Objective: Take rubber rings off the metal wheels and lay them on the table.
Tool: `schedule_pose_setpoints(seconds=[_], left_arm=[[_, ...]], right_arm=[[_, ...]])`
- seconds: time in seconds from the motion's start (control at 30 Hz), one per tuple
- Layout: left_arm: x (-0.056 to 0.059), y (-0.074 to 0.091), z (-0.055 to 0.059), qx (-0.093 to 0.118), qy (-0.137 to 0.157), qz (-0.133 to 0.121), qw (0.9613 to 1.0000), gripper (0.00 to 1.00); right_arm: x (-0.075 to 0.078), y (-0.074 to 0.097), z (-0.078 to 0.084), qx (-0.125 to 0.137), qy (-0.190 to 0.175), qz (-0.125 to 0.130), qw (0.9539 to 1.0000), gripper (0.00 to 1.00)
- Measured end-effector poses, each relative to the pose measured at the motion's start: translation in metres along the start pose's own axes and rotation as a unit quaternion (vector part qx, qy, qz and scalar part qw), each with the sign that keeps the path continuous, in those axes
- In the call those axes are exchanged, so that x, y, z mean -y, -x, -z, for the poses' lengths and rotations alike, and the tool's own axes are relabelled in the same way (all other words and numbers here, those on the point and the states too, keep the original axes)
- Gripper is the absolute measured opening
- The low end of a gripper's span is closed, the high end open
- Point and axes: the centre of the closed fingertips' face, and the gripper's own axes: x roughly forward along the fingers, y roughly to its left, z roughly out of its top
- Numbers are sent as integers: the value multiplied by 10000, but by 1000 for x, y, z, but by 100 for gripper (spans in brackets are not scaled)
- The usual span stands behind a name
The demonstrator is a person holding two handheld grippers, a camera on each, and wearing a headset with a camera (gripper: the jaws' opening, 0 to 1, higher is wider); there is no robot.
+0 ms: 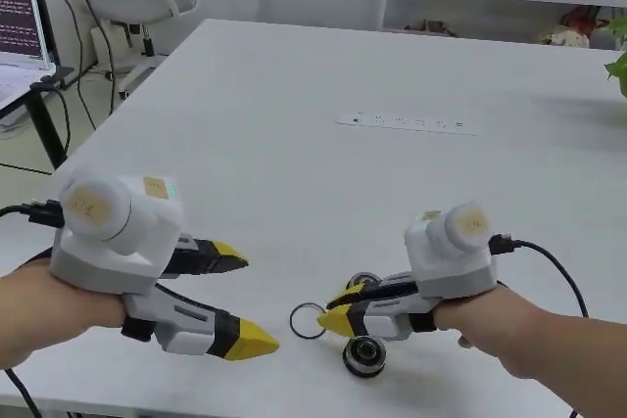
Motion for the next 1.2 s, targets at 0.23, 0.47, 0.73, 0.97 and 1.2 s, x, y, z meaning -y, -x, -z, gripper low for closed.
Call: schedule_pose_setpoints(seconds=[0.23,0.47,0.73,0.97,1.2], left_arm=[[1,-2,-2,-17,-6,19,10000,65],[3,-6,-7,-41,-72,84,9999,65],[7,-14,-14,-71,-155,170,9997,65],[13,-22,-20,-95,-247,285,9992,64],[19,-31,-24,-147,-357,421,9984,64]], right_arm=[[-2,5,-3,27,92,0,10000,26],[-2,21,-11,166,139,31,9998,32],[-4,43,-14,318,173,43,9993,34],[-5,61,-10,339,246,67,9991,36],[-6,72,-2,258,346,80,9990,38]])
